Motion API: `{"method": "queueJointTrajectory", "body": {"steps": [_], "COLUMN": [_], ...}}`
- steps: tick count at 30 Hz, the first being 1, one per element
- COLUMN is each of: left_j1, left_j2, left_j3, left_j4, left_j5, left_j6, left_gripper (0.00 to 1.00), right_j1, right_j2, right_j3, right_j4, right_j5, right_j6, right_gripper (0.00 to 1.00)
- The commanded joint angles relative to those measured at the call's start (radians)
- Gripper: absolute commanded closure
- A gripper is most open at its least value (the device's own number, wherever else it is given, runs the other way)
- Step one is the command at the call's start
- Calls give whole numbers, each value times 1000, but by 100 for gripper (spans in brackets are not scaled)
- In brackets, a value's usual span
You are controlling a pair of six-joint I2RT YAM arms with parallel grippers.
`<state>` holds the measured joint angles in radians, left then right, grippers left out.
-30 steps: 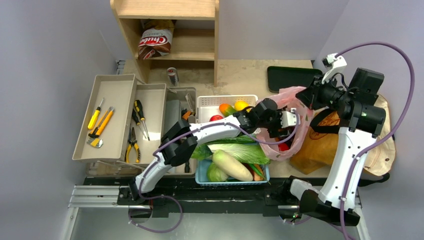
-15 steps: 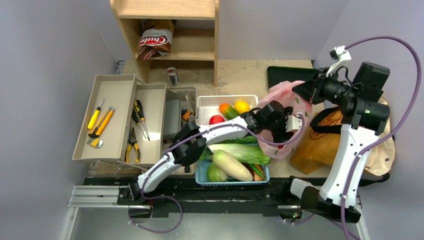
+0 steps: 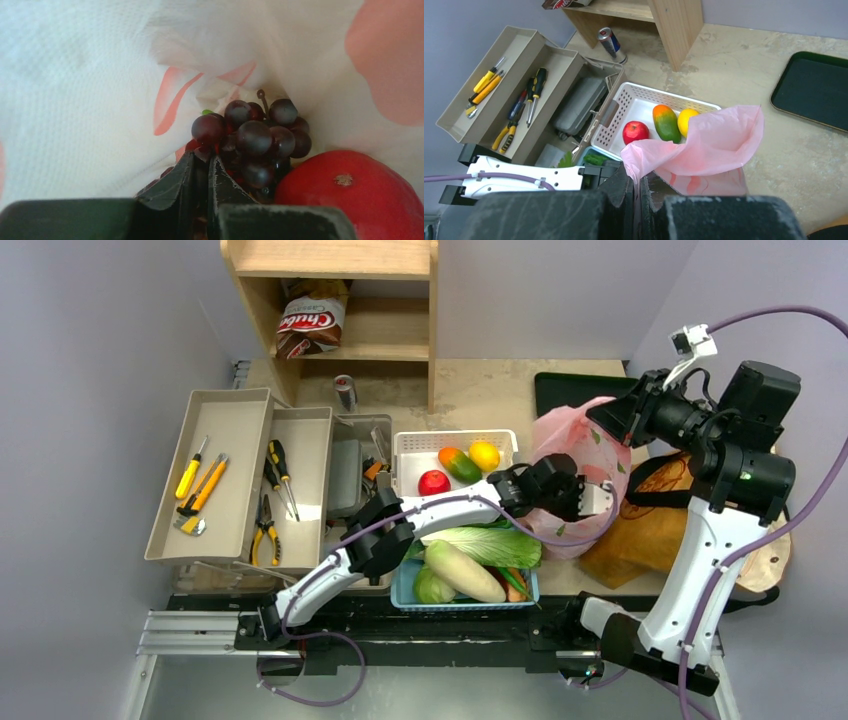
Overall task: Untie the knot of the grocery bags and take out the mixed food
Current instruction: Pick up the fake fruit from the takeout bag.
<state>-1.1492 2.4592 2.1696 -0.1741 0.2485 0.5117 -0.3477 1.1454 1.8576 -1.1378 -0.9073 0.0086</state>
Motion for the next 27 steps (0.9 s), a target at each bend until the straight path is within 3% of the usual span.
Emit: {"method": "queueJointTrajectory", "body": {"steps": [1,6,11,15,20,27], "left_j1": [2,14,41,54,94,103], "left_j2": [-67,-232,-348,-409,-521,-636], "left_j3": [-21,-287,-436,-506,-649,-655], "left_j4": [37,358,538,626,772,789], "left_j5": [-63,-52,-20,-35,70,206], "left_j6": [-31,-59,-151,-178,-299,-492], "left_gripper": [100,100,100,100,100,100], "right_j1": [0,1,0,-1,-2,-1], "right_j2": [1,27,56,50,45,44], "right_j3": [54,68,86,46,-6,-94], "right_j4": [13,27,59,111,142,183], "right_j5": [-13,95,223,320,392,425], "right_j6": [-64,-105,-155,-176,-205,-205], "right_gripper": [100,100,100,100,100,100]}}
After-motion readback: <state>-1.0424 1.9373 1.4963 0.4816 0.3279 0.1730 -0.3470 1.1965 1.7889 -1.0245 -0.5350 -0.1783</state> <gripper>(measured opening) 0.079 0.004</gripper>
